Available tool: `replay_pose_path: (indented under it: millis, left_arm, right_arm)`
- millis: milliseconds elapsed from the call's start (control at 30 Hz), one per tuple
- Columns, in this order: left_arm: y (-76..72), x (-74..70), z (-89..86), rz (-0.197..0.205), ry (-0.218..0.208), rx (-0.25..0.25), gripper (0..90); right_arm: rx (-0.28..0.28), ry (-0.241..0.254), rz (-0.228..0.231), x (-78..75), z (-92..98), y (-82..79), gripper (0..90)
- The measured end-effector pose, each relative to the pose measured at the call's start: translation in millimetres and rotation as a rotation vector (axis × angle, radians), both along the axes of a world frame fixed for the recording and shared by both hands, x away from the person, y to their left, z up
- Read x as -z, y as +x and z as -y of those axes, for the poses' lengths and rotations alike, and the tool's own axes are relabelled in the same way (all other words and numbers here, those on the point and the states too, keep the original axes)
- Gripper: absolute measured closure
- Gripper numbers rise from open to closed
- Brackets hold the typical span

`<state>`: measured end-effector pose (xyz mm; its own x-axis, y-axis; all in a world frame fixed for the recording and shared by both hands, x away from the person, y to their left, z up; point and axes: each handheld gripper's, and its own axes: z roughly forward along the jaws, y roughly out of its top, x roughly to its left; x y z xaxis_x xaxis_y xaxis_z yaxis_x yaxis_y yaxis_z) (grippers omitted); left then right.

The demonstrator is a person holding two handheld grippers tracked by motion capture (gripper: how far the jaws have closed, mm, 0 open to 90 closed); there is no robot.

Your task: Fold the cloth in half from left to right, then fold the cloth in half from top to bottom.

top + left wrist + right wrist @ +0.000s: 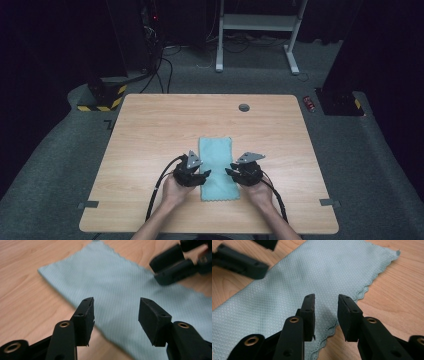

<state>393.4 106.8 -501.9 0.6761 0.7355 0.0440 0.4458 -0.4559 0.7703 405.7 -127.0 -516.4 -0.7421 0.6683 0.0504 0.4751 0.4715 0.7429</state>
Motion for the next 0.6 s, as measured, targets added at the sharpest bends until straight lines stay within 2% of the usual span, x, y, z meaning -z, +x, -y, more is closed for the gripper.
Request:
replay_pose_path:
  millis: [167,267,300,367,433,600]
  left_arm:
    - [25.3,8.9,5.4,-0.007,-0.036,-0.064,46.6]
    - [36.7,17.0,2.8,-0.021,-0.033,-0.111,46.8]
    - [39.2,20.0,0.9,-0.037,-0.026,-0.117,47.0]
    - [40.1,22.3,-1.8,-0.048,-0.031,-0.121,47.3]
    - [38.4,19.4,-2.8,-0.038,-0.015,-0.127,46.7]
    - [34.4,13.6,-7.6,-0.034,-0.015,-0.122,45.7]
  right_arm:
    - [0.0,-0.004,0.008,3.3,1.7,-2.7,65.4]
    - [-0.001,-0.013,0.005,5.3,2.7,-3.0,64.9]
    - [0.0,-0.01,0.005,5.9,2.8,-3.5,64.8]
    - [-0.002,-0.012,0.007,6.1,3.5,-4.2,64.8]
    - [-0.001,-0.011,0.008,5.9,4.1,-4.4,64.6]
    - [0.002,-0.006,0.016,1.7,6.2,-5.9,63.8]
